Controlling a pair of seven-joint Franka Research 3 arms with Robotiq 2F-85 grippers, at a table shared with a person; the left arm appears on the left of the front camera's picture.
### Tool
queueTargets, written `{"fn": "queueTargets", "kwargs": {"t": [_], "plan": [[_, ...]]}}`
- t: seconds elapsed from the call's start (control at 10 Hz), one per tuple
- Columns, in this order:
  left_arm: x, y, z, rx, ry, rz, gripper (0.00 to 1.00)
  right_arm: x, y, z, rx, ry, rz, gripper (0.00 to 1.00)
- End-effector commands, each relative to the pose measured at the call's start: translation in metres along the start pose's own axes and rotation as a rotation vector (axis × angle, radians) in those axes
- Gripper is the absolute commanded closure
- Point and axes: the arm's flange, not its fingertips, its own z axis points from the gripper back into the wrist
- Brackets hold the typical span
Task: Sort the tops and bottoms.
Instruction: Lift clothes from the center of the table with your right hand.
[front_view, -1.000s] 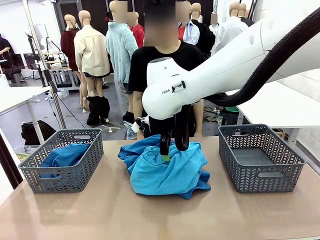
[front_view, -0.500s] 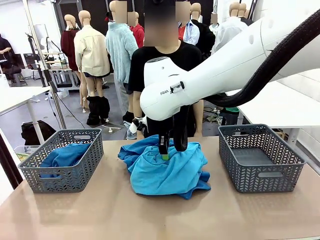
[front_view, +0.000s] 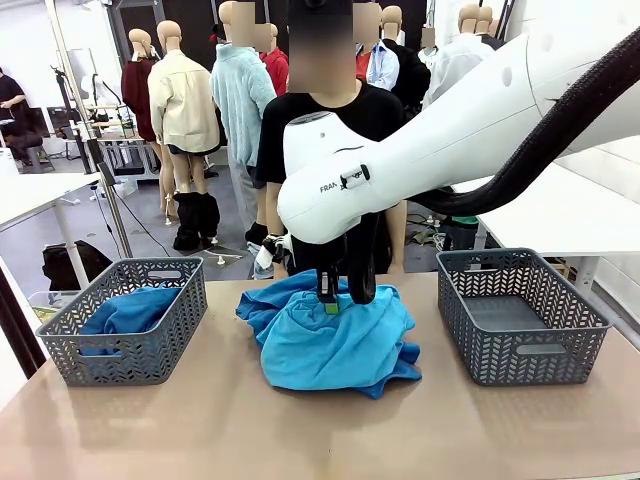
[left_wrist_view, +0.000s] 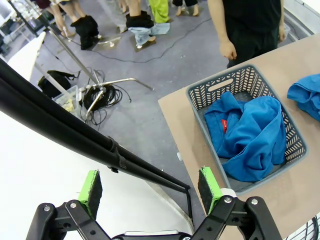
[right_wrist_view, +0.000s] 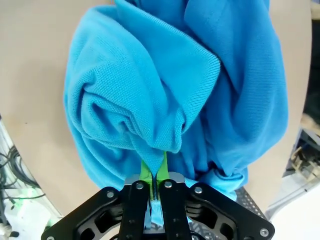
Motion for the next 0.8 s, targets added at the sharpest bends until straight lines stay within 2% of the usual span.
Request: {"fn": "queueTargets", "kwargs": {"t": [0.0, 0.2, 0.4, 0.5, 0.7], "plan": [[0.0, 0.002, 0.002, -0.004, 0.015, -0.005, 0.0, -0.003, 0.009, 0.005, -0.03, 0.029, -0.009, 1.0], [0.0, 0.002, 0.002, -0.004, 0.015, -0.005, 0.0, -0.008, 0.017, 0.028, -0.083, 0.037, -0.029, 1.0], [0.0, 0.002, 0.002, -0.004, 0.015, -0.005, 0.0, -0.022, 0.028, 0.077, -0.18, 0.04, -0.074, 1.0], [0.0, 0.002, 0.002, -0.004, 0.015, -0.005, 0.0, -0.03, 0.036, 0.118, -0.225, 0.014, -0.076, 1.0], [0.0, 0.002, 0.002, -0.004, 0.015, -0.005, 0.0, -0.052, 0.045, 0.211, -0.31, -0.087, -0.2, 1.0]]}}
